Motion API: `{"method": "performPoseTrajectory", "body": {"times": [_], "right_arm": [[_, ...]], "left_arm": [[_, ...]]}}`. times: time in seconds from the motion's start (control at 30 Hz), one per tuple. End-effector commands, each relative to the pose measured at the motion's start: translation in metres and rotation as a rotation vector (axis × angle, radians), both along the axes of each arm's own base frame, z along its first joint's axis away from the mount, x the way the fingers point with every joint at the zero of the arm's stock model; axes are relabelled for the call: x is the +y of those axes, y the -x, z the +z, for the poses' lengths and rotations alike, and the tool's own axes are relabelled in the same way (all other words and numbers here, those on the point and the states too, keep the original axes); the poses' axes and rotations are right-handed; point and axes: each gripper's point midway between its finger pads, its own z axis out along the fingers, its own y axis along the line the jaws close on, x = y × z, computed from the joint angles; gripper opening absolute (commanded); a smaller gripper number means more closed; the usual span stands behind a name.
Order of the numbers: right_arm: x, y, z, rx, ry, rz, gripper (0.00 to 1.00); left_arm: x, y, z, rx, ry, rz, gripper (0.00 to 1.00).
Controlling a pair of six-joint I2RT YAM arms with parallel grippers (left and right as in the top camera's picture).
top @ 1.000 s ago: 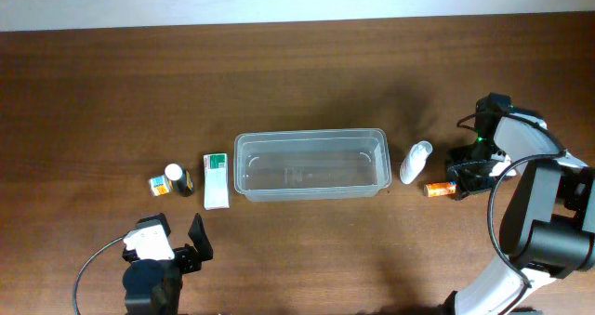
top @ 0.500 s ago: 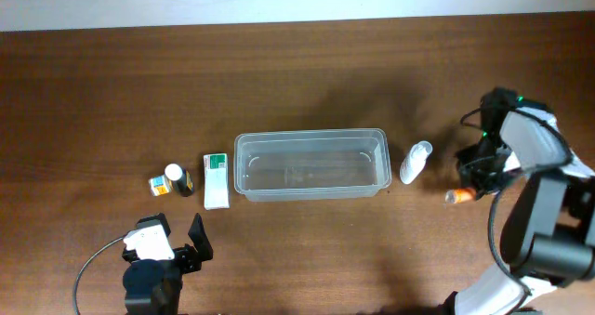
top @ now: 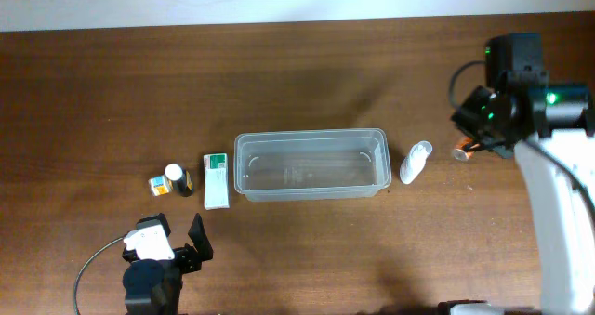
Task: Pack container
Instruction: 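Lift the orange tube and carry it over the container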
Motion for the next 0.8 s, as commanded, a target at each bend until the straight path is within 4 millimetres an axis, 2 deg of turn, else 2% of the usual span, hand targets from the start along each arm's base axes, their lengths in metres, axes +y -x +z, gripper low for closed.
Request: {"method": "performPoseTrajectory", "body": {"times": [0.0, 0.2, 0.23, 0.33, 0.4, 0.57, 0.63, 0.77], "right_arm": [[0.039, 0.001, 0.027, -0.088, 0.055, 0.188, 0.19], [0.148, -0.004, 0.031, -0.151, 0.172, 0.73, 0.19], [0.182, -0.003, 0.026, -0.159, 0.228, 0.907, 0.19], [0.219, -0.004, 0.006, -0.129, 0.295, 1.095, 0.19], [0.23, -0.006, -0.013, -0.079, 0.319, 1.151, 0.19], [0.239, -0.016, -0.065, 0.074, 0.371, 1.271, 0.16], [0.241, -0.019, -0.08, 0.117, 0.4, 1.331, 0.13], [0.243, -0.021, -0.102, 0.186, 0.454, 1.453, 0.13]], "left_arm": [[-0.003, 0.0, 0.0, -0.007, 0.007, -0.013, 1.0], [-0.003, 0.0, 0.0, -0.007, 0.007, -0.013, 1.0], [-0.003, 0.0, 0.0, -0.007, 0.007, -0.013, 1.0], [-0.003, 0.0, 0.0, -0.007, 0.007, -0.013, 1.0], [-0.003, 0.0, 0.0, -0.007, 0.007, -0.013, 1.0], [-0.003, 0.0, 0.0, -0.007, 0.007, -0.013, 1.0], [-0.003, 0.0, 0.0, -0.007, 0.007, -0.013, 1.0], [-0.003, 0.0, 0.0, -0.007, 0.007, -0.013, 1.0]]}}
